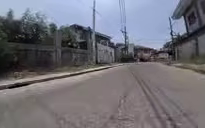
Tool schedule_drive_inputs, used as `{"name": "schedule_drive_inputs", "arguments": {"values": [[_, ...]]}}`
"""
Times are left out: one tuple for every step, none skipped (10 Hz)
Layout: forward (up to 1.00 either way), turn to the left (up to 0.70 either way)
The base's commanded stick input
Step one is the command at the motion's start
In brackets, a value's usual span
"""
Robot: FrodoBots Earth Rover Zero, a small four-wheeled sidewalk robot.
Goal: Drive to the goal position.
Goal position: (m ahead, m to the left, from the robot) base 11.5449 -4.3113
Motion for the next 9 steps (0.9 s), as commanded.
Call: {"name": "schedule_drive_inputs", "arguments": {"values": [[1.0,0.0],[1.0,0.0],[1.0,0.0],[1.0,0.0],[1.0,0.0],[1.0,0.0],[1.0,0.0],[1.0,0.0],[1.0,0.0]]}}
